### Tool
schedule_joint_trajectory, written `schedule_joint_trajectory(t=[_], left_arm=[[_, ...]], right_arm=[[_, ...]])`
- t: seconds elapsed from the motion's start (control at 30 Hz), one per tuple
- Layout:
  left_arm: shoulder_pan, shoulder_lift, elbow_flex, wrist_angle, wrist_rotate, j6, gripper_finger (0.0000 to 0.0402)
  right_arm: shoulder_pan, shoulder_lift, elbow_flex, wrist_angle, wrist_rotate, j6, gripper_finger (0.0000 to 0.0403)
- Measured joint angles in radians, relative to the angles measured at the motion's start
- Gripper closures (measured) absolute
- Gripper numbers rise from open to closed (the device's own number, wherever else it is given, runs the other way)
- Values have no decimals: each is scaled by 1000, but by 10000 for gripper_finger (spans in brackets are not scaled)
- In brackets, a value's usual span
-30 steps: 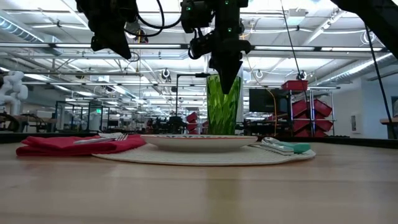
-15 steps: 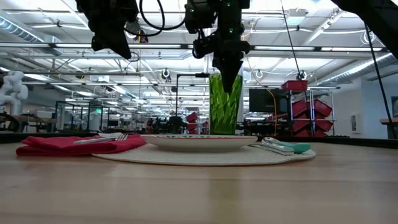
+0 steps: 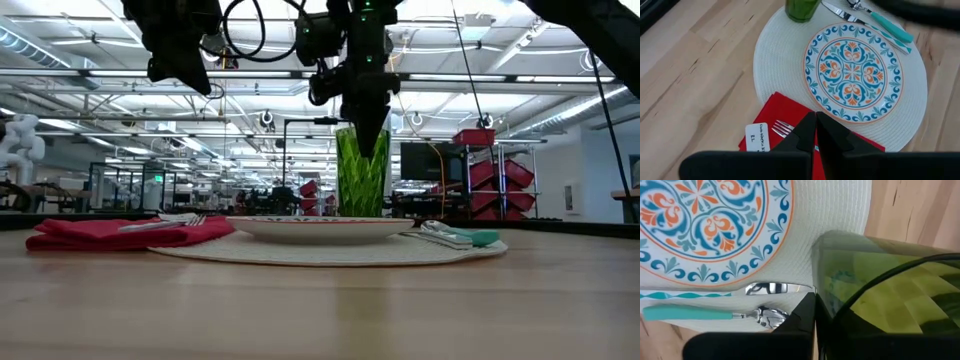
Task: Set table place
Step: Put the green glass at the top right of the white placemat, then return to Home Position
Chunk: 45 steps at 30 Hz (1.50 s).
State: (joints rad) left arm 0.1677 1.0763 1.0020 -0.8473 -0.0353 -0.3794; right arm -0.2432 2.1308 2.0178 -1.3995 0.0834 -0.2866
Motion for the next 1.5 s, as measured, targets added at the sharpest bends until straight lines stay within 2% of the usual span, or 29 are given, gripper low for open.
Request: schedule_joint_trajectory(t=[0.2, 0.53, 0.7, 1.07, 1.3, 1.5], left_arm=[[0, 0, 0, -1, 0, 0, 402], [0, 0, 0, 0, 0, 0, 402], [0, 0, 0, 0, 0, -1, 402], [0, 0, 0, 0, -1, 14, 402], [0, -8, 0, 34, -53, 69, 402], [-28, -114, -1, 203, 12, 232, 402]], right_arm=[[1, 1, 0, 14, 3, -5, 396], [0, 1, 0, 12, 4, 36, 305], [3, -9, 0, -5, 3, 40, 281], [33, -154, 0, -8, 52, 84, 277], [42, -303, 0, 117, 56, 284, 277], [71, -417, 0, 270, 55, 415, 277]])
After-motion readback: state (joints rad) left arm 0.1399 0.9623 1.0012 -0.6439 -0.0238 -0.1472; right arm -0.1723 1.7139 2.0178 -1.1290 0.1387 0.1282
